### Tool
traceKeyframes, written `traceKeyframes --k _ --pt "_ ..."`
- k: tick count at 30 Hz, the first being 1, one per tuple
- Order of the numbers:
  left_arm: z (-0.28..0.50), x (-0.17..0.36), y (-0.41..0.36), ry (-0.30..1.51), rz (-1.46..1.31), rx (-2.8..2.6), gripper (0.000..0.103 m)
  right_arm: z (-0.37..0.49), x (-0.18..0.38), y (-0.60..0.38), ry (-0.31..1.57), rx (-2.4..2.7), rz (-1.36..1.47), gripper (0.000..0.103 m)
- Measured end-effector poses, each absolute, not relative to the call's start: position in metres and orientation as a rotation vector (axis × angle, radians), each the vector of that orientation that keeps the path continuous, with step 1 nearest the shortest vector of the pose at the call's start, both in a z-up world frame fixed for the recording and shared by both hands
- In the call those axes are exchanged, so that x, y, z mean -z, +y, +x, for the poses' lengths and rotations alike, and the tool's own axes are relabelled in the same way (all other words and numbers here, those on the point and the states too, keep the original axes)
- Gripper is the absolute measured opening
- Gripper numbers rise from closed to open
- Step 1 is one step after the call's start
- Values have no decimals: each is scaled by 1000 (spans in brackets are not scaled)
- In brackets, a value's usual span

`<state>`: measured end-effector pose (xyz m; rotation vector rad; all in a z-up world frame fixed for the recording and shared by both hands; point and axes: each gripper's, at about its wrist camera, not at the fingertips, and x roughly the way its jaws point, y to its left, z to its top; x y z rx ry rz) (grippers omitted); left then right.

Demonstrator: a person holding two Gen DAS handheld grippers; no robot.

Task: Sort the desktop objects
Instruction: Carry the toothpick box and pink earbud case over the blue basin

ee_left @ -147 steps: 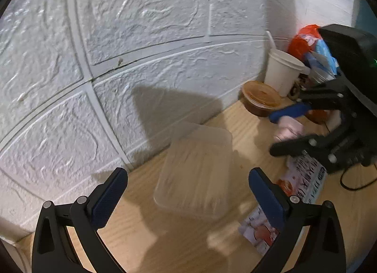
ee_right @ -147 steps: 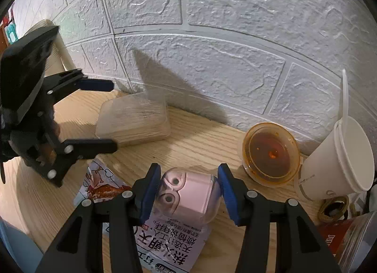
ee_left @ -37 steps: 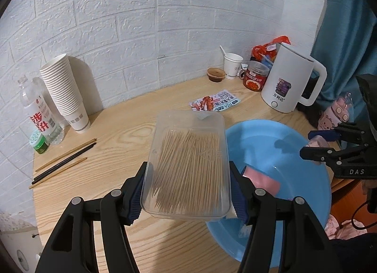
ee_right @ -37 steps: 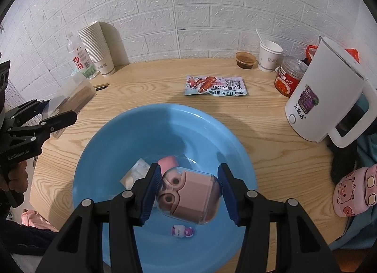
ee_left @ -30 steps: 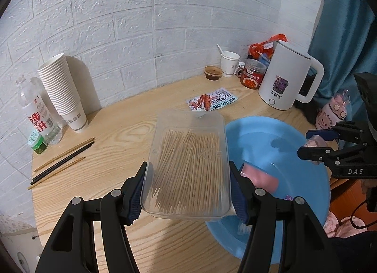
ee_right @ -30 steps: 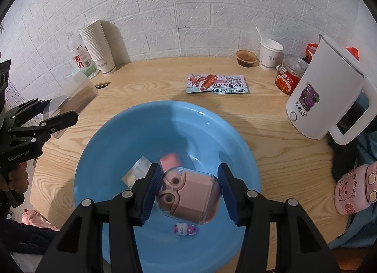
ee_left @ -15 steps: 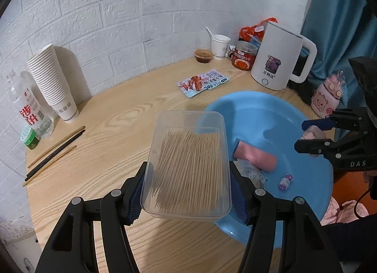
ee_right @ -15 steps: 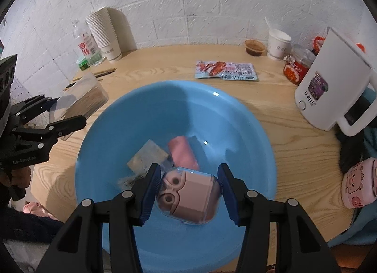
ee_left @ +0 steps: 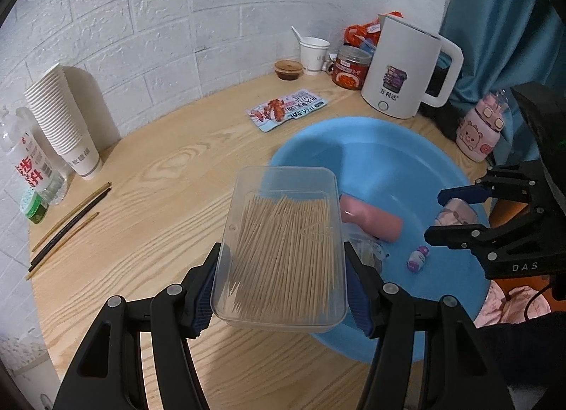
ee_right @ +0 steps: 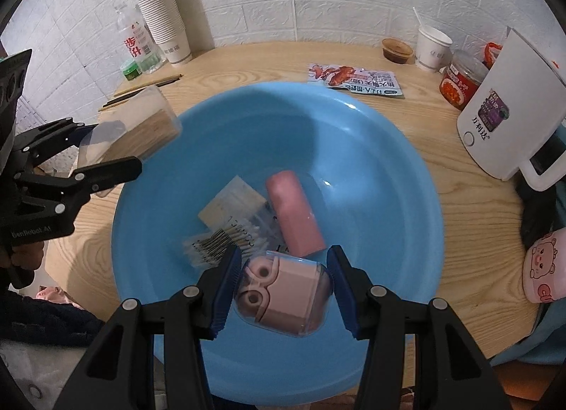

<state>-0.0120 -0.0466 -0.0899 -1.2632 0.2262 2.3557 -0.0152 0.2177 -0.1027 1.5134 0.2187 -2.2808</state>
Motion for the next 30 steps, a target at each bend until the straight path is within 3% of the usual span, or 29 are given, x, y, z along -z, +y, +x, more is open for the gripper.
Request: traceKeyframes --k 30 --pt "-6 98 -28 259 -1284 -2302 60 -15 111 217 199 2245 1530 52"
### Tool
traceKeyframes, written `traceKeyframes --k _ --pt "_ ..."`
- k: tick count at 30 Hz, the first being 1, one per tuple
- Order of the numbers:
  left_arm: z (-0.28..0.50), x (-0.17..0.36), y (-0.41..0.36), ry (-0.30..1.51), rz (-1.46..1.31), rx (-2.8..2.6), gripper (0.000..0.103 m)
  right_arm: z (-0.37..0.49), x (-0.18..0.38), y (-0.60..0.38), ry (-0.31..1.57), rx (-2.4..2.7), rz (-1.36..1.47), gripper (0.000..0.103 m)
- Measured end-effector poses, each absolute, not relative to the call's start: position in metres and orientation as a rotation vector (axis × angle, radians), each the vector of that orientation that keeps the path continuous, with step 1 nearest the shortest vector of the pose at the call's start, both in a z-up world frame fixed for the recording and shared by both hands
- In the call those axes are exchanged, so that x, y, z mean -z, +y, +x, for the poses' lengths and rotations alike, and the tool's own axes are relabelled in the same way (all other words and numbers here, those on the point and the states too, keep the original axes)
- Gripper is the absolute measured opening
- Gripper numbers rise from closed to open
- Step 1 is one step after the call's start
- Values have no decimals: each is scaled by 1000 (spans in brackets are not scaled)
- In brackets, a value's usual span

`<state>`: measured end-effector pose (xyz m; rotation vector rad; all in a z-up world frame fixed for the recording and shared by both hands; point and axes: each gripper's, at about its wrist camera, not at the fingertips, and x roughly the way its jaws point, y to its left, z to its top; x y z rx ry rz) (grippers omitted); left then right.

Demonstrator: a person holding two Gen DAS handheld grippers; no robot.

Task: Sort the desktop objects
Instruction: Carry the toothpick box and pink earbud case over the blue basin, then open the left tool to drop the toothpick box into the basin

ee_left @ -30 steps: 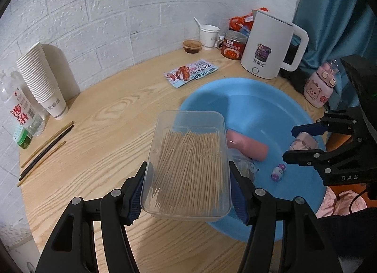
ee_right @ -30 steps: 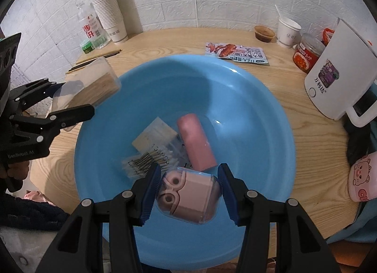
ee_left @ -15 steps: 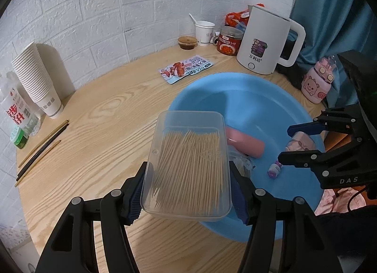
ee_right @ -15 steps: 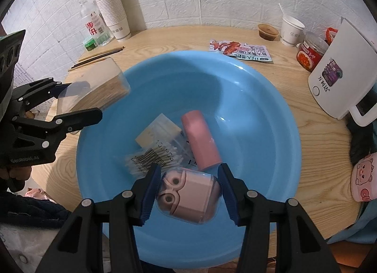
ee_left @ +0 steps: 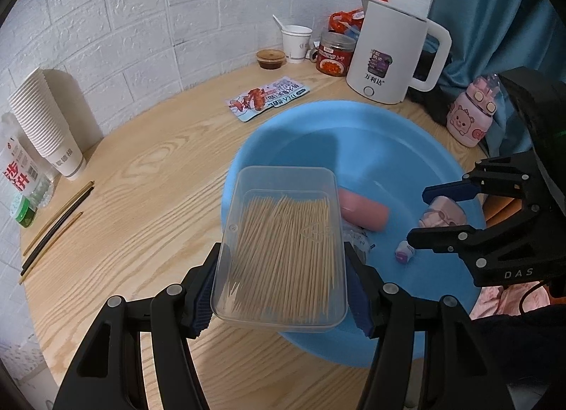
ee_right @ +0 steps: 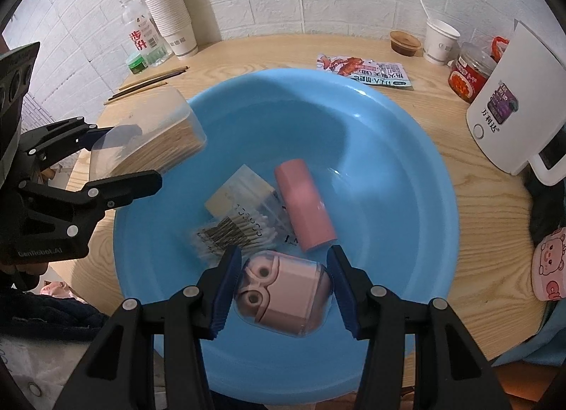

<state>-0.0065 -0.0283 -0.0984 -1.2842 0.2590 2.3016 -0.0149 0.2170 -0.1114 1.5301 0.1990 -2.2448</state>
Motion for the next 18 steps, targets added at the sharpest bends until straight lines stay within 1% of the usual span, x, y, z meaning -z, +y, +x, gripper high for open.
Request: traceKeyframes --k 10,18 --pt "-4 100 -19 280 -1280 -2277 60 -17 114 217 189 2237 1538 52" --pt "-3 103 -12 263 -1276 -2214 60 -17 115 218 189 2234 1541 52"
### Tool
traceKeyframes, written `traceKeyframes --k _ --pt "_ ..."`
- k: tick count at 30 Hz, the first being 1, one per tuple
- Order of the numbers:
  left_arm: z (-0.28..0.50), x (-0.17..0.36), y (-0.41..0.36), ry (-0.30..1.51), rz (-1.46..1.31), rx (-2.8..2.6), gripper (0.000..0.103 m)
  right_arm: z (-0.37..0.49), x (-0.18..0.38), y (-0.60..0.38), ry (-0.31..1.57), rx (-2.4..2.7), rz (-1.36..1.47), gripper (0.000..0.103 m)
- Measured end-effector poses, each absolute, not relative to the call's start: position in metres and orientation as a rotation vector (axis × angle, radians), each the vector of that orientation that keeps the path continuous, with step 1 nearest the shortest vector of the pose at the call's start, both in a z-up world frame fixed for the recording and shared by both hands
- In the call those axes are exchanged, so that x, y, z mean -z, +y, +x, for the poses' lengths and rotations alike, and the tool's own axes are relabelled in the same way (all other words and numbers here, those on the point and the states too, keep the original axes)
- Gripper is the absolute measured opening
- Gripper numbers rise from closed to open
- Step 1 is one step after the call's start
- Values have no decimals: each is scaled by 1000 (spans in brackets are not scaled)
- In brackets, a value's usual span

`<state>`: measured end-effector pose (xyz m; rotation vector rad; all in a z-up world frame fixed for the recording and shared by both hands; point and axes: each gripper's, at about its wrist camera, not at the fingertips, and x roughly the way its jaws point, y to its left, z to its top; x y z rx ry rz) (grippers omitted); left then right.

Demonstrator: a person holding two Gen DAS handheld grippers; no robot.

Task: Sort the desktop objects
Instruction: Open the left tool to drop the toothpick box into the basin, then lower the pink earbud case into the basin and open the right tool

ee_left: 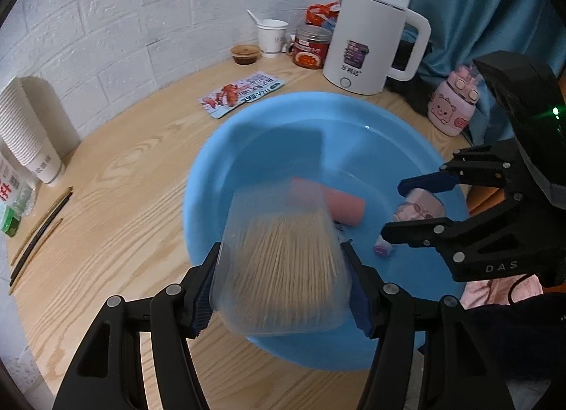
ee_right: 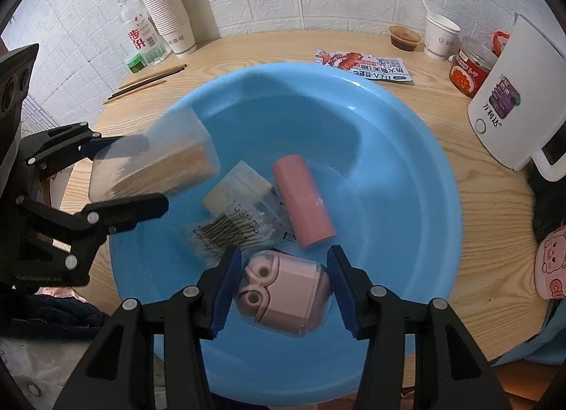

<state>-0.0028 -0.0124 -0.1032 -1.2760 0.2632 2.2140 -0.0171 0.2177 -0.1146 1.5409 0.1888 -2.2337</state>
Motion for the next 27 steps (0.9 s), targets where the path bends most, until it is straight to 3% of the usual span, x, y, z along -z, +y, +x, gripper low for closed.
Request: traceKeyframes --k 4,8,27 --pt "-1 98 -12 256 -1243 -2223 82 -17 116 220 186 2233 1543 52" --pt "-1 92 -14 248 -1206 -2229 86 -17 117 218 185 2233 1545 52" --pt "-3 93 -16 229 -1211 -2223 86 -19 120 211 188 2219 1555 52"
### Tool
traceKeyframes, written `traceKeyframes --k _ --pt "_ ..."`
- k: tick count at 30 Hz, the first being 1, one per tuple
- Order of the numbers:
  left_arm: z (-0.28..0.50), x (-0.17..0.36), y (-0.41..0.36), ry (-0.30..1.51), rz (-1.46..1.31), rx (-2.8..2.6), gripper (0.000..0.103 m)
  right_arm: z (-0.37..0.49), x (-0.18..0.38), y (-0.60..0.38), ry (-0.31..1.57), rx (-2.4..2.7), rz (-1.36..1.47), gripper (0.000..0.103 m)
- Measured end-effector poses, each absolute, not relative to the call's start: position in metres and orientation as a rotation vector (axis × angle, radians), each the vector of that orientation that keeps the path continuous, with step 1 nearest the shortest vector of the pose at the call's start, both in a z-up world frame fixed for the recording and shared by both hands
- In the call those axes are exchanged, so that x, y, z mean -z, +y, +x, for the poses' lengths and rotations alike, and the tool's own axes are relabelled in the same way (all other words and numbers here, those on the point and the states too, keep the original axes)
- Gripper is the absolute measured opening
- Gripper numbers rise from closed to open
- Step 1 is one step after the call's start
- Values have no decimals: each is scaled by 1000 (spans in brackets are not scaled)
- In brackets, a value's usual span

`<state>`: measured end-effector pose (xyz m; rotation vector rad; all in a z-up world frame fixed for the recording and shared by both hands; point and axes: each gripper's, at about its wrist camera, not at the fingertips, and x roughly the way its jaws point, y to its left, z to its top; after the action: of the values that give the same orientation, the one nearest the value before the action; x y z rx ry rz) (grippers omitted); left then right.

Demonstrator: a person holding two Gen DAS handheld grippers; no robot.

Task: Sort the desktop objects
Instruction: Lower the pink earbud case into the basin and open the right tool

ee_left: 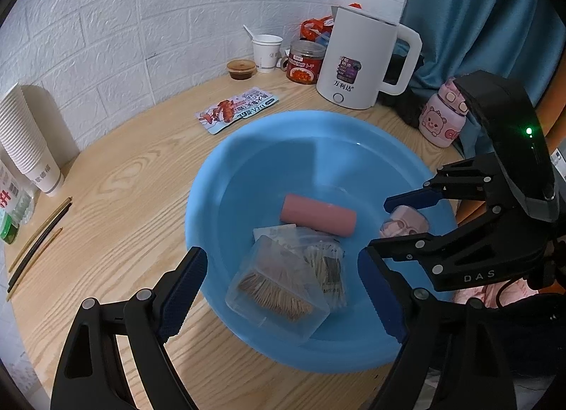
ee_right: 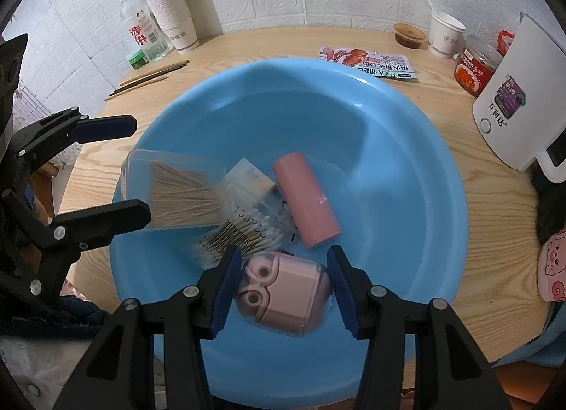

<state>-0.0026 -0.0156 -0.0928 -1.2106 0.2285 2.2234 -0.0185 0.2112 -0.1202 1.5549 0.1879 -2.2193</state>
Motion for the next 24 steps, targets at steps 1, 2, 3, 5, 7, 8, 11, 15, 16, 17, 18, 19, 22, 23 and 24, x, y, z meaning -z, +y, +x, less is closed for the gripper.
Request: traceKeyframes --k 1,2,3,5,7,8,11,15,16,17,18,19,22,23,24 --pt "-3 93 -17 225 -1213 -2224 86 -19 121 211 189 2216 1558 52" --pt "-3 93 -18 223 -1213 -2225 86 -18 122 211 192 2210 1561 52" --pt "-3 93 -20 219 -1213 -2226 86 -18 123 211 196 2202 1565 52" --pt "-4 93 -24 201 -1212 -2228 86 -18 124 211 206 2194 1572 52" --pt "-5 92 -28 193 -1210 -2231 86 -18 125 212 216 2183 1579 52" --pt "-6 92 -29 192 -1210 -2235 86 -18 127 211 218 2175 1585 52" --pt "-7 92 -33 186 -1212 -2243 86 -17 133 207 231 2151 1603 52" --pt "-6 93 -36 180 -1214 -2249 86 -15 139 199 260 2127 1616 52" --pt "-6 93 -37 176 -1214 -2252 86 -15 141 198 268 2120 1622 52" --pt "-6 93 -38 172 -1215 -2254 86 -15 143 196 274 2114 1629 52" --pt "-6 93 -40 169 -1216 -2256 86 -16 145 196 277 2110 1638 52" --pt "-5 93 -41 166 -1217 -2259 86 -16 147 196 279 2111 1646 54" --pt "-6 93 -45 157 -1219 -2268 86 -16 147 197 279 2130 1644 83" --pt "-7 94 -46 153 -1220 -2270 86 -16 145 195 293 2132 1642 91" --pt "-7 94 -46 150 -1221 -2273 86 -16 144 194 310 2136 1642 94"
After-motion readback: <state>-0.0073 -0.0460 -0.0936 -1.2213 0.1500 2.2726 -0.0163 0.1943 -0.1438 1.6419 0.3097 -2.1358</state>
